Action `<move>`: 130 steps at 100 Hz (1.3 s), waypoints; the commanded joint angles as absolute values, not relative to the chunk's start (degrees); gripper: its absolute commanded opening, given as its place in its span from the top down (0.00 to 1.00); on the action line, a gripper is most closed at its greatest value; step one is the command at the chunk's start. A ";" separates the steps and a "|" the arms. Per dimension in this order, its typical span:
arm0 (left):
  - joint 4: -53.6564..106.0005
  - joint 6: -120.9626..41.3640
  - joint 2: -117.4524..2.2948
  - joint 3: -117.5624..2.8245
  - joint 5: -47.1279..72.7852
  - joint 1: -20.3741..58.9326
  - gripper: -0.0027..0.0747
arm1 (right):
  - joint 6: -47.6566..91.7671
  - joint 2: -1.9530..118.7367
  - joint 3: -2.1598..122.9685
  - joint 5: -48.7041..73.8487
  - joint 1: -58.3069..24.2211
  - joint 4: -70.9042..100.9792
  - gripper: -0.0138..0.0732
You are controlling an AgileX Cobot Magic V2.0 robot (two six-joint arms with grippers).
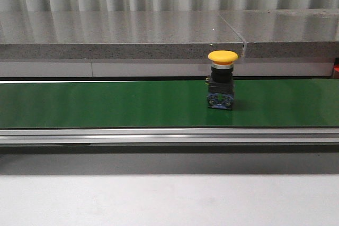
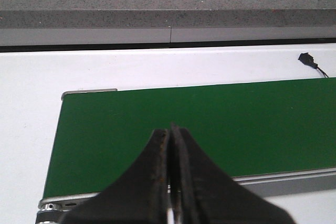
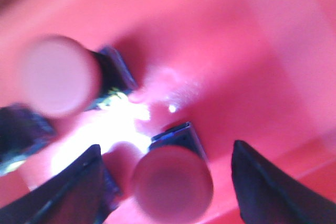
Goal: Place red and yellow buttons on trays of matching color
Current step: 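Lower the red button into the red tray and open the right gripper, then move the right gripper down onto the yellow button on the belt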
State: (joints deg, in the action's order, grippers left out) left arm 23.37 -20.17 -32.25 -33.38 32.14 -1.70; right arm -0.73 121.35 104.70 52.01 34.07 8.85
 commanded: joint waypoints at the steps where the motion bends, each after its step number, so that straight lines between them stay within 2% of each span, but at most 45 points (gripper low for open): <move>1: 24.88 -20.09 -32.35 -35.02 28.11 -1.26 0.99 | 0.59 113.70 106.78 52.22 34.07 9.31 0.24; 33: 24.88 -20.09 -32.35 -35.02 28.11 -1.26 0.99 | 4.63 101.43 105.96 61.55 29.92 9.42 0.24; 57: 24.88 -20.09 -32.35 -35.02 28.11 -1.26 0.99 | 7.25 90.49 96.42 63.99 21.98 9.42 0.24; 95: 24.88 -20.09 -32.35 -35.02 28.11 -1.26 0.99 | 9.56 77.00 73.47 63.28 7.55 9.60 0.24; 130: 24.88 -20.09 -32.35 -35.02 28.11 -1.26 0.99 | 11.86 76.16 65.40 56.08 -3.84 10.21 0.24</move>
State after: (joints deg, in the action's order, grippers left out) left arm 23.37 -20.17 -32.25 -33.38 32.14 -1.70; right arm 10.92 78.03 64.98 60.09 -1.78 9.24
